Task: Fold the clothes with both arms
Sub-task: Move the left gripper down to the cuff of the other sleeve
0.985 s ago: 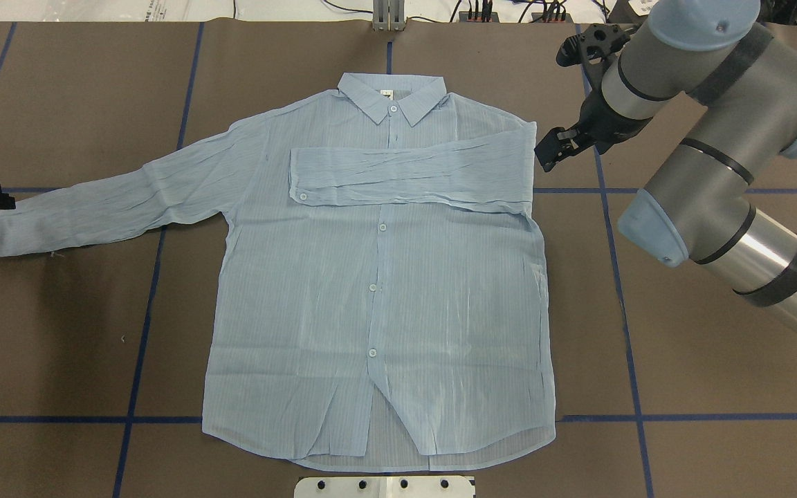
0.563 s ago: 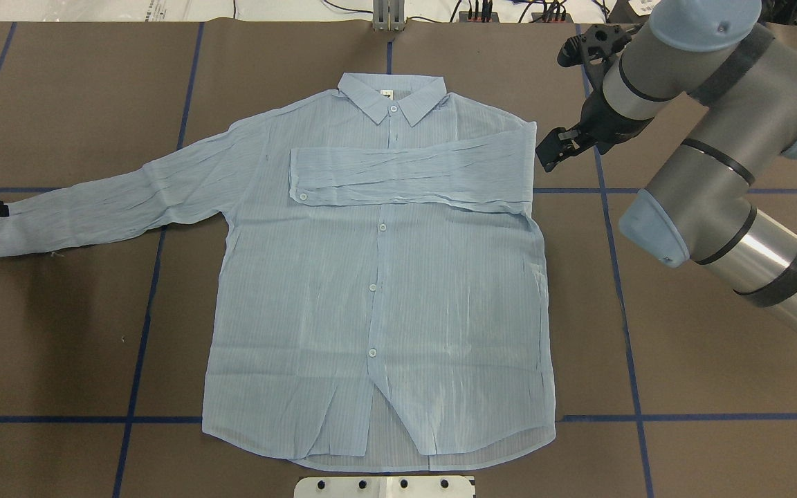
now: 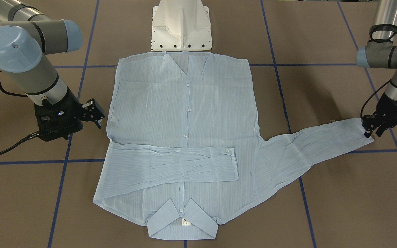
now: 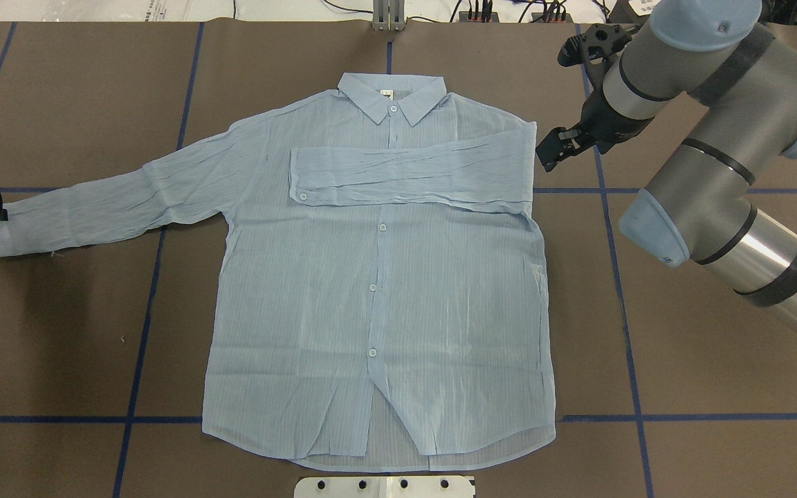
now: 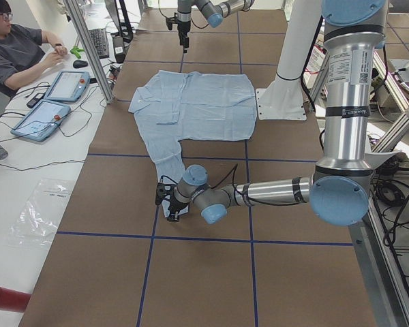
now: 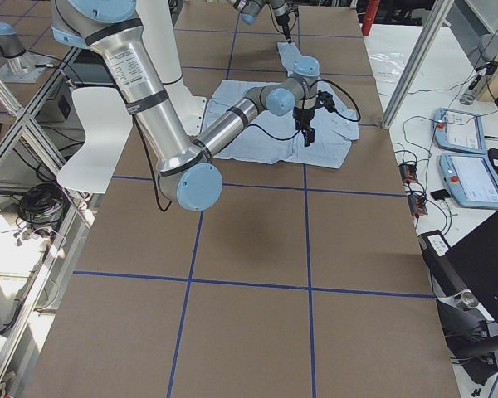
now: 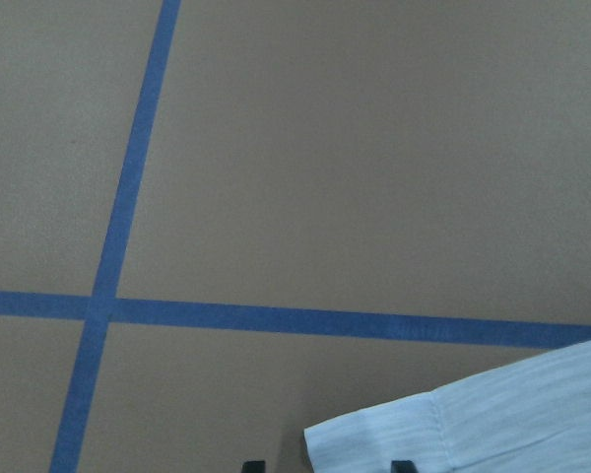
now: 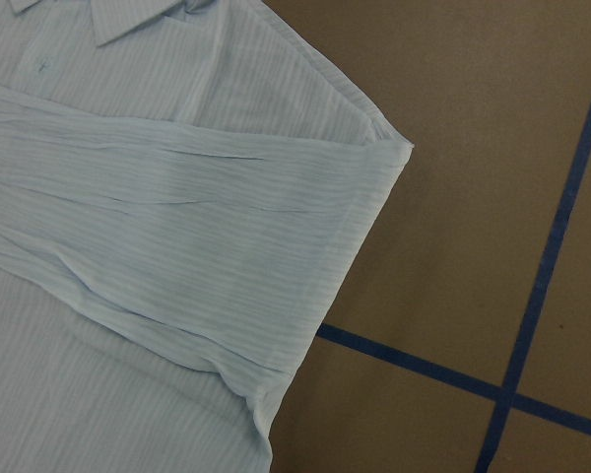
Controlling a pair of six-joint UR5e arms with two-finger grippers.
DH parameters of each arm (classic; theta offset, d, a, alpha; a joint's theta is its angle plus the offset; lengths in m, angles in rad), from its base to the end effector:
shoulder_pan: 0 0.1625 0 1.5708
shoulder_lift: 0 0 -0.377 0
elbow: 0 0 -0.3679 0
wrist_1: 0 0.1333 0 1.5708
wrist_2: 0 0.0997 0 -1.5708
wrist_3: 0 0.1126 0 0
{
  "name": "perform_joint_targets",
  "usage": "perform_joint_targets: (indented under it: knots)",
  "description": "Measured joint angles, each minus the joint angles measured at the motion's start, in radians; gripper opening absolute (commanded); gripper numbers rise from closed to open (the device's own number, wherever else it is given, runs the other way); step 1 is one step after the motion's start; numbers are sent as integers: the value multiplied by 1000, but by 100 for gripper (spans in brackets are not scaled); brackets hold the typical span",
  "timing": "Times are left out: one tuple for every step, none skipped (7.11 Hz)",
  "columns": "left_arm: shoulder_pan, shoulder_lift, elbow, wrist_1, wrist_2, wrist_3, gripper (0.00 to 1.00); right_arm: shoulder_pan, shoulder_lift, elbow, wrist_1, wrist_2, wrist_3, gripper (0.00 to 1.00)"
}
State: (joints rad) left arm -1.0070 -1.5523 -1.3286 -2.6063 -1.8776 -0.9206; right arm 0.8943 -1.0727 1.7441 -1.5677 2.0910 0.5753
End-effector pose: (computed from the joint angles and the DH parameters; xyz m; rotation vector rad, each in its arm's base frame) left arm 0.1805 -0.4713 0.6412 0.3701 0.7352 -0.2176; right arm -0.3197 -0.5218 0.2789 0.2415 -0.7929 -0.2707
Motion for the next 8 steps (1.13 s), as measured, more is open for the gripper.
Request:
perform_joint_targets:
  knots:
    - [0,0,0,0,0,0,48,0,-1,0,0,0,0,100]
    - [3,0,0,0,0,0,48,0,-1,0,0,0,0,100]
    - [6,0,0,0,0,0,48,0,-2,0,0,-1,0,100]
    - [8,0,-1,0,0,0,48,0,-2,0,0,-1,0,100]
    - [9,0,-1,0,0,0,46,1,-3,0,0,-1,0,100]
    - [12,0,-1,0,0,0,42,1,-3,0,0,-2,0,100]
    - [16,0,-1,0,0,0,40,1,-5,0,0,-3,0,100]
    - [19,0,-2,0,1,0,33,1,-9,0,1,-3,0,100]
